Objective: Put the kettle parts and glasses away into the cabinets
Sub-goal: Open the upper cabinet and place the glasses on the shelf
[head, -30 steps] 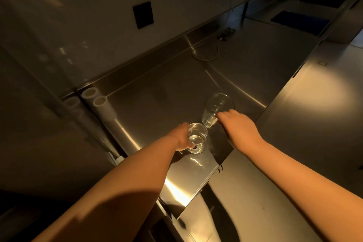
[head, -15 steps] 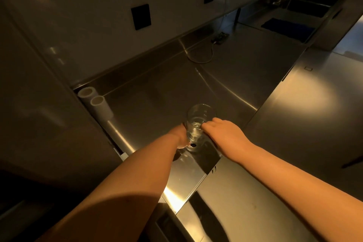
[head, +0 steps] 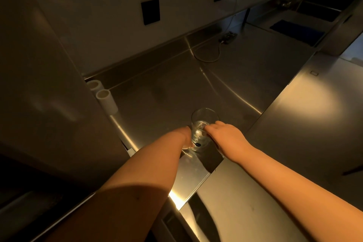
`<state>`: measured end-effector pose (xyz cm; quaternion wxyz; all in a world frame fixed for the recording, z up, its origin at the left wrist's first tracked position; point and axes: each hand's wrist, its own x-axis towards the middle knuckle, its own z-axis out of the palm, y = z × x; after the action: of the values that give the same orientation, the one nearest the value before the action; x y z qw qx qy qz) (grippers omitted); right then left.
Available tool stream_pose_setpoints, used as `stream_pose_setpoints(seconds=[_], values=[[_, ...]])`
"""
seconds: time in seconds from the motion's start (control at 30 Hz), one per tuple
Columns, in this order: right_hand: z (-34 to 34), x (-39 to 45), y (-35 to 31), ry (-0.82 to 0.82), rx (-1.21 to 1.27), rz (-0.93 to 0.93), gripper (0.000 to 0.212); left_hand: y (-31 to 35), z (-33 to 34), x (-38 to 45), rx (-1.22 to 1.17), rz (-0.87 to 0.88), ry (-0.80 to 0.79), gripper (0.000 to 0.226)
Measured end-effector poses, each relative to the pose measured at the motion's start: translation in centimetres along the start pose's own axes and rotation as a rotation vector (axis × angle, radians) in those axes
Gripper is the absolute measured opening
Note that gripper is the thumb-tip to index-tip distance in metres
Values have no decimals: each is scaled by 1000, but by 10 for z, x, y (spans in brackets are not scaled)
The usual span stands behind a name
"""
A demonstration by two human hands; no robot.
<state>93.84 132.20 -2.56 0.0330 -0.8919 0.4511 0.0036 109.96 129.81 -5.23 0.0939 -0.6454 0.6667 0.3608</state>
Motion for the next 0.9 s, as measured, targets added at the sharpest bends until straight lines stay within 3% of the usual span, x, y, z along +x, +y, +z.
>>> stream_pose_setpoints(seconds=[0.37, 0.47, 0.53, 0.63, 0.77, 0.9], values=[[9, 1, -4, -43, 5, -2, 36, 1, 1, 1, 70, -60, -29, 68], [18, -3, -2, 59, 50, -34, 41, 1, 2, 1, 93, -73, -20, 77], [30, -11, 1, 220, 146, -27, 55, 2, 3, 1, 107, -74, 0, 82], [49, -19, -8, 424, 446, 189, 80, 1, 3, 3, 201, -82, 10, 87], [71, -5, -23, 397, 926, 466, 118, -1, 0, 5, 366, -100, 94, 91], [93, 12, -32, 446, 1064, 562, 126, 0, -3, 6, 449, -118, 121, 101]])
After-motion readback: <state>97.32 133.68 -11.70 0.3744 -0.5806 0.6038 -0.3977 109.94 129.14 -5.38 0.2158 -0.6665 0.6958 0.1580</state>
